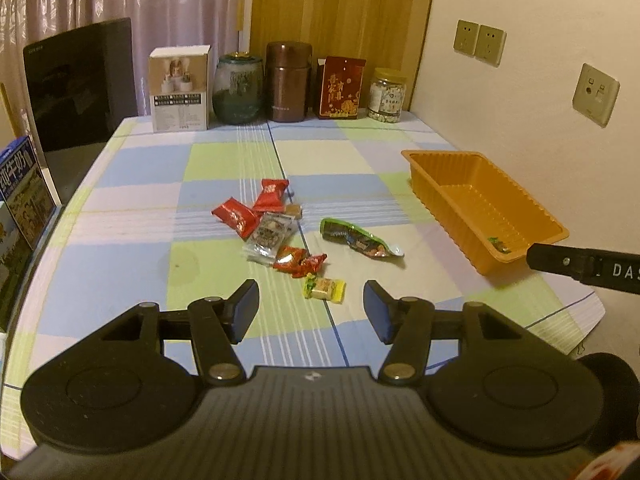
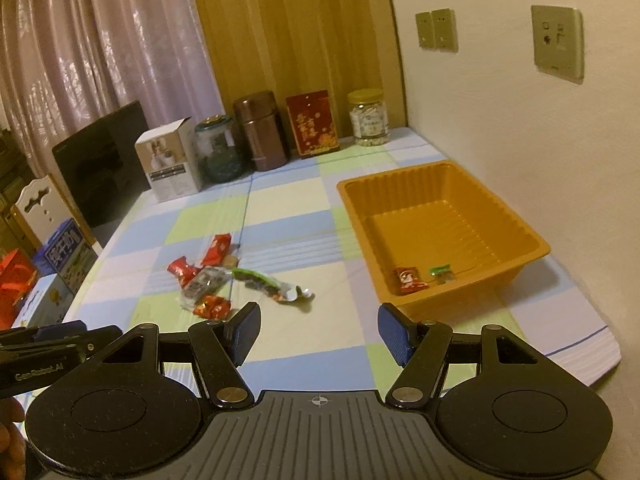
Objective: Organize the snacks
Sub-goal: 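Open the right gripper over the tray and pull both tools back, then grasp the yellow candy with the left gripper while the right gripper grasps the green-wrapped bar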
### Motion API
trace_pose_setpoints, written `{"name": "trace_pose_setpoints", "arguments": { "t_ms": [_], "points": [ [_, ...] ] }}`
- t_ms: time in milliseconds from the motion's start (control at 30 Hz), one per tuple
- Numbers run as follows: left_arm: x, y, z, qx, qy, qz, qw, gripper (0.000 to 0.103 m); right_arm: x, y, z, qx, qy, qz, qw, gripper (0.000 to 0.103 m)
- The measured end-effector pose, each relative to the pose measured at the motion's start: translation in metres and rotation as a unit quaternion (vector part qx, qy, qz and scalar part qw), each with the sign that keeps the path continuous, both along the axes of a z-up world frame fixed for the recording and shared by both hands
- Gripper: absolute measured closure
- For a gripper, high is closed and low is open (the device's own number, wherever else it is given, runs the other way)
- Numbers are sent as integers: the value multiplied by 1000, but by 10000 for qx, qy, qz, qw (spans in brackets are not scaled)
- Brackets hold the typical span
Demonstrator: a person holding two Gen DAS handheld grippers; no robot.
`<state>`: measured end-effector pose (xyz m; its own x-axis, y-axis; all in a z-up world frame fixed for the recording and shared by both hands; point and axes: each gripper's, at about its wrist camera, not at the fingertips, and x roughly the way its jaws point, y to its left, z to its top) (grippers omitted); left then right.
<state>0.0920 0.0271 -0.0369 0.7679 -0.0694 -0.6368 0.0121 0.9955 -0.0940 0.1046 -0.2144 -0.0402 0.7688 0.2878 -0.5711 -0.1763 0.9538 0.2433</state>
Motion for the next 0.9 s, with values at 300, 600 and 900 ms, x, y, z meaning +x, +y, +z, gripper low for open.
{"name": "trace_pose_setpoints", "arguments": {
  "t_ms": [300, 600, 900],
  "points": [
    [21, 1, -41, -165, 258, -94, 9995, 49, 19, 13, -36, -30, 249, 130, 9996, 38],
    [59, -2, -83, -223, 418, -357, 9982, 49, 55, 22, -67, 20, 430, 145, 9990, 38],
    [100, -7, -111, -132, 431, -683, 9966, 49, 85, 32, -87, -73, 495, 199, 9985, 38]
  ]
}}
